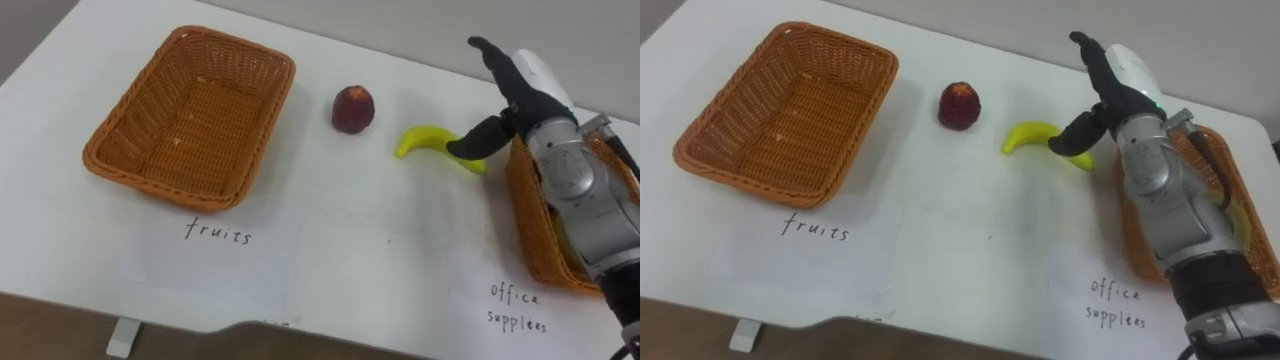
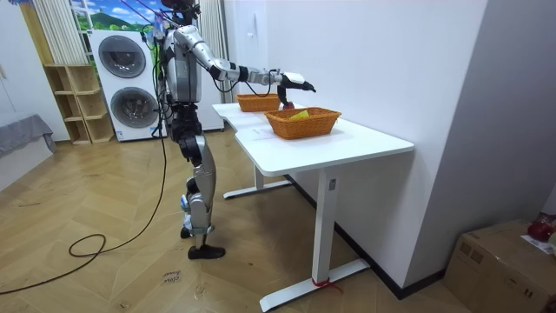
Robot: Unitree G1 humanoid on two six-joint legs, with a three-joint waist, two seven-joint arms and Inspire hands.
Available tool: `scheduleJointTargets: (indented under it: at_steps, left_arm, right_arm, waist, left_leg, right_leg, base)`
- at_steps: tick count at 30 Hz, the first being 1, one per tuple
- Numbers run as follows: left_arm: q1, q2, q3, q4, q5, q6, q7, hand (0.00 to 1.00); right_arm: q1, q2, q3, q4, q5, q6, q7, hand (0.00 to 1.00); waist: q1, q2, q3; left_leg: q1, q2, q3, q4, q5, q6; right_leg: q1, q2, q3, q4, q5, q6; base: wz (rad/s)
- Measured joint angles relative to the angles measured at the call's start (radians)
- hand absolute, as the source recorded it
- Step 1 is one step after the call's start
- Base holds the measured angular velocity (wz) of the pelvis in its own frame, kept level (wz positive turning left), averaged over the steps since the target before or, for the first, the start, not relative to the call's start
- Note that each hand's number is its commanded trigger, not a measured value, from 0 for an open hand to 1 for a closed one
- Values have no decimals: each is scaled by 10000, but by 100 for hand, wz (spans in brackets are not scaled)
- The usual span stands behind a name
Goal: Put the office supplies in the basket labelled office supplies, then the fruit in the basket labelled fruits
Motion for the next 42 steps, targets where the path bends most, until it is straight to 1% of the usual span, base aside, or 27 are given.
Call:
scheduleJointTargets:
  at_steps: [1, 2, 3, 4, 6, 10, 13, 20, 24, 25, 27, 32, 42]
  left_arm:
    - [-28, 1, 0, 4, 0, 6, 0, 0]
    - [-105, 6, -1, 10, 0, 28, 0, 0]
    - [-247, 5, -14, 20, 0, 31, 1, 0]
    - [-270, 4, -26, 59, -1, 29, 1, 0]
    - [-545, 3, -78, 234, -6, 24, 10, 0]
    - [-723, -3, -99, 315, -5, 23, 12, 0]
    - [-752, 6, -100, 318, -4, 24, 11, 0]
    - [-761, -8, -116, 515, -20, 23, -3, 0]
    - [-803, -13, -379, 639, -23, 22, 0, 0]
    - [-829, -13, -405, 643, -22, 19, 1, 0]
    - [-904, -11, -544, 659, -84, 2, 42, 0]
    - [-915, -13, -741, 659, -118, 7, 112, 0]
    - [-935, -11, -746, 643, -99, 13, 166, 0]
  right_arm:
    - [-37, 2, 26, 98, -41, 8, 3, 0]
    - [-84, 3, 68, 277, -43, 19, 1, 0]
    - [-294, 3, 288, 631, -77, 40, 0, 0]
    - [-389, 12, 376, 815, -120, 41, 2, 0]
    - [-511, 26, 624, 1235, -130, 61, 15, 0]
    - [-513, 48, 719, 1241, -136, 73, 53, 0]
    - [-514, 53, 714, 1263, -343, 82, 52, 0]
    - [-548, 57, 723, 1431, -568, 81, 45, 0]
    - [-609, 56, 723, 1764, -919, 100, 40, 0]
    - [-627, 56, 724, 1808, -927, 100, 38, 0]
    - [-668, 56, 731, 1978, -921, 81, -6, 0]
    - [-778, 56, 773, 2113, -908, 79, -204, 0]
    - [-793, 56, 782, 2174, -904, 84, -207, 0]
  waist:
    - [28, 0, 0]
    - [127, -4, -3]
    - [202, -3, -2]
    - [228, -2, -2]
    - [289, -1, -1]
    - [442, -8, -6]
    - [463, -6, -5]
    - [476, -4, -2]
    - [471, 4, 4]
    - [477, 5, 5]
    - [485, 35, 31]
    - [499, 45, 38]
    - [505, 68, 55]
  left_leg:
    - [-25, -1, -5, -1, 8, -9]
    - [-49, 2, -20, 1, 20, -21]
    - [-72, 3, -39, 3, 36, -35]
    - [-106, 2, -60, 6, 48, -38]
    - [-162, -6, -132, 14, 73, -44]
    - [-290, -10, -134, 19, 76, -42]
    - [-334, -16, -210, 57, 77, -40]
    - [-382, -17, -225, 59, 77, -41]
    - [-526, -25, -226, 135, 77, -41]
    - [-575, -24, -226, 156, 77, -41]
    - [-658, -23, -184, 175, 82, -34]
    - [-707, -20, -98, 182, 90, -23]
    - [-871, -22, -113, 307, 94, -15]
  right_leg:
    - [-19, -4, -41, 1, 4, -5]
    - [-51, 1, -71, 2, 7, -10]
    - [-89, 8, -72, -6, 9, -13]
    - [-110, 8, -80, -13, 9, -14]
    - [-127, 10, -87, -36, 10, -16]
    - [-266, 7, -87, -47, 11, -17]
    - [-281, 5, -87, -59, 11, -18]
    - [-280, 11, -103, -153, 16, -25]
    - [-376, -42, -174, -141, 31, -39]
    - [-422, -73, -181, -139, 44, -42]
    - [-495, -76, -187, -140, 69, -46]
    - [-587, -82, -133, -103, 103, -48]
    - [-660, -64, -167, -107, 172, -59]
  base:
    - [9]
    - [6]
    - [5]
    - [10]
    - [11]
    - [0]
    - [0]
    - [0]
    - [0]
    - [0]
    - [0]
    - [-4]
    - [0]
